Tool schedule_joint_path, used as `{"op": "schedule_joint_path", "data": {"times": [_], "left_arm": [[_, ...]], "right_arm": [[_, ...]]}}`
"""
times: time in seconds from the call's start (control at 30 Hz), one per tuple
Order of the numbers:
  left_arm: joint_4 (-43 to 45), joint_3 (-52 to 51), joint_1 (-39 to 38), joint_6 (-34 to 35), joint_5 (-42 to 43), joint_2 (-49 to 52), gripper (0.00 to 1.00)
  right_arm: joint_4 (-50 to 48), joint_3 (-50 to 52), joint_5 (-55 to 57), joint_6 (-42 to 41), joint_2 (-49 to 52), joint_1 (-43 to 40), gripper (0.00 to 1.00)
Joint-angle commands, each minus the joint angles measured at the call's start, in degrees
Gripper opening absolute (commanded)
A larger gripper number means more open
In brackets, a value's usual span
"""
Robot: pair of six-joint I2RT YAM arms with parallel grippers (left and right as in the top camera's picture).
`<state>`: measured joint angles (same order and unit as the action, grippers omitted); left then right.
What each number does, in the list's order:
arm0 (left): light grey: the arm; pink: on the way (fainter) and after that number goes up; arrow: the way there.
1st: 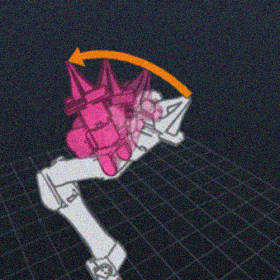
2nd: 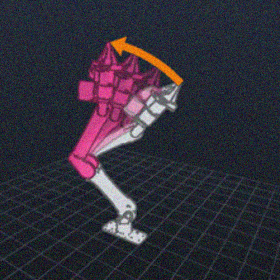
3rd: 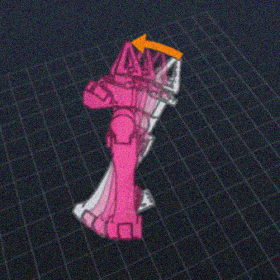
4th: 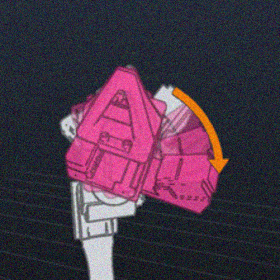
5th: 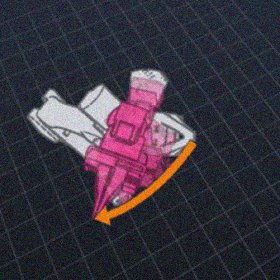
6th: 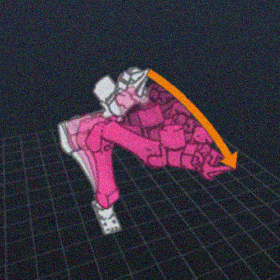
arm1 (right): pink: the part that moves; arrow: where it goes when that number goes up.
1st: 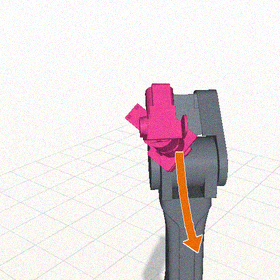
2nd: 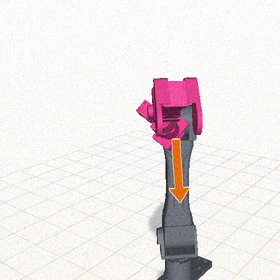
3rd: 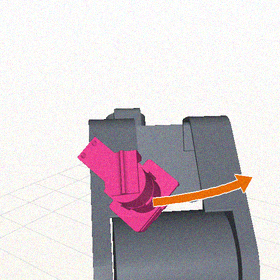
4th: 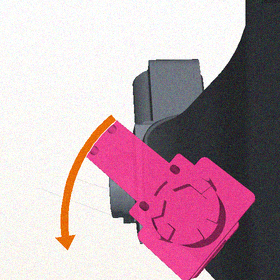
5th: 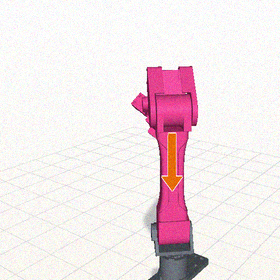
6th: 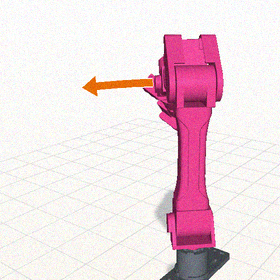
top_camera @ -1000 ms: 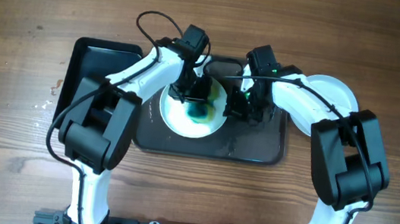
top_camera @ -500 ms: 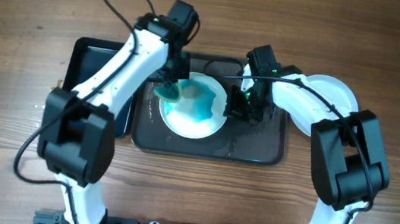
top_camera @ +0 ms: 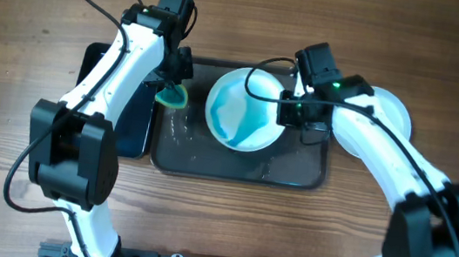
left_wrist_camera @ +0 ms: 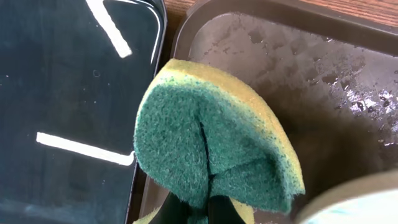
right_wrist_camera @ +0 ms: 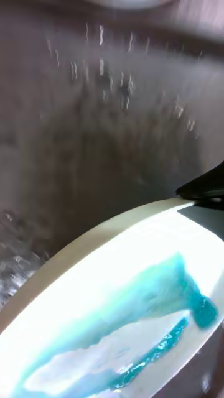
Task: Clean dirty plates on tray and stack at the side
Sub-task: 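Lift the last plate with right gripper, withdraw sponge left, then carry the plate right and stack it on the plate pile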
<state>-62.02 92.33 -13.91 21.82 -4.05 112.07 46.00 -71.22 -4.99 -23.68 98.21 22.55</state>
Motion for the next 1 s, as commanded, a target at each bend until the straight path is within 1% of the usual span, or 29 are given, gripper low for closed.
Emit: {"op": "schedule_joint_path", "data": {"times": [0.0, 0.17, 0.27, 0.67, 0.73, 0.77, 0.97], "left_arm": [[0.1, 0.8, 0.2, 1.2, -0.5, -0.7, 0.04], [0.1, 0.7, 0.2, 1.2, -0.5, -0.7, 0.04], [0.1, 0.7, 0.2, 1.2, -0.5, -0.7, 0.04], [0.1, 0.7, 0.2, 1.2, -0.5, -0.7, 0.04], [0.1, 0.7, 0.2, 1.2, -0.5, -0.7, 0.04], [0.1, 0.7, 0.2, 1.2, -0.5, -0.7, 0.04], [0.1, 0.7, 0.2, 1.2, -0.5, -0.7, 0.04]], "right_arm": [[2.3, 0.2, 15.5, 1.1, -5.3, 2.3, 0.04], [5.0, 0.2, 28.9, 1.2, -10.0, 6.5, 0.04], [6.4, 0.2, 39.2, 1.2, -11.8, 11.0, 0.04], [8.3, 0.2, 65.9, 1.2, -12.0, 23.9, 0.04], [8.3, 0.2, 72.3, 1.2, -12.0, 26.4, 0.04], [8.3, 0.2, 78.7, 1.3, -12.0, 28.6, 0.04], [7.9, 0.2, 89.2, 3.4, -12.0, 31.7, 0.04]]}}
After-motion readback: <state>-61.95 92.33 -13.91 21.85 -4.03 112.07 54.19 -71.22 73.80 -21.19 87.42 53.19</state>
